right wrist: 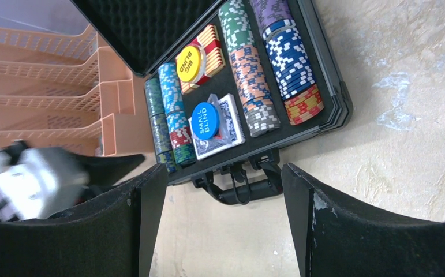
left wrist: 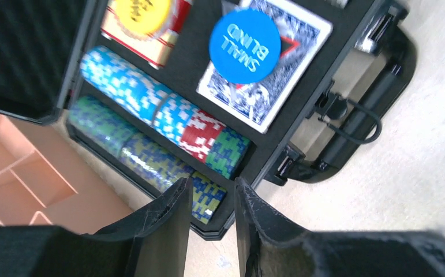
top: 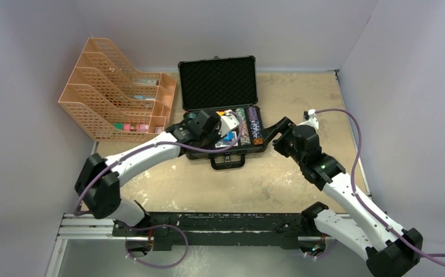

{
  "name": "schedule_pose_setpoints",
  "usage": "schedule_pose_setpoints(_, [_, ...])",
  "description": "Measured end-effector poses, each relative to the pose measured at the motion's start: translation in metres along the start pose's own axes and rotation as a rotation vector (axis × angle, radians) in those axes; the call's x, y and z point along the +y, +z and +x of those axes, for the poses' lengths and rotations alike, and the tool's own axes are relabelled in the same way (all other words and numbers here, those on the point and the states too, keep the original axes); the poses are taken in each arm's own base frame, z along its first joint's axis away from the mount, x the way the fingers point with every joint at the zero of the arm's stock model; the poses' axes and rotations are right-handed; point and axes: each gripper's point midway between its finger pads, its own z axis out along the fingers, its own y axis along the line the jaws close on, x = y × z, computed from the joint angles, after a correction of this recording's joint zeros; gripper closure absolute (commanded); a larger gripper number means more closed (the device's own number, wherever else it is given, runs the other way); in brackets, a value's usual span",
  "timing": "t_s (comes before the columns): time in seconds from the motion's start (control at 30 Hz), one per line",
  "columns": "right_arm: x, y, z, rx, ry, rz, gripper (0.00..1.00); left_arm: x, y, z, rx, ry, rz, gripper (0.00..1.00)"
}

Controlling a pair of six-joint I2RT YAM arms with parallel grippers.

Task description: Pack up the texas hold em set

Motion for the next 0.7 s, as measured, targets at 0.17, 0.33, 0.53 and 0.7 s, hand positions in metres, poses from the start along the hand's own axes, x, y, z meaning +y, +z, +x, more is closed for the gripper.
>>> schedule_pose_setpoints(0.17, [-0.005, 0.001, -0.001, -0.009, -0.041, 0.017, 0.24, 0.017, -0.035, -0.024, -0.168, -0.099, -0.049, 0.68])
schedule_pose_setpoints(0.33, [-0.008, 0.011, -0.001, 0.014, -0.128, 0.055, 0.23, 0.041, -0.080, -0.034, -0.331, -0.271, -0.162, 0.63])
schedule_pose_setpoints(0.53, [0.029, 0.046, -0.032, 0.009, -0.249, 0.075, 0.23, 0.074, -0.147, -0.033, -0.555, -0.535, -0.316, 0.63])
schedule_pose_setpoints(0.7, [0.066, 0.086, -0.081, -0.069, -0.339, 0.059, 0.25, 0.090, -0.162, -0.001, -0.626, -0.805, -0.445, 0.61])
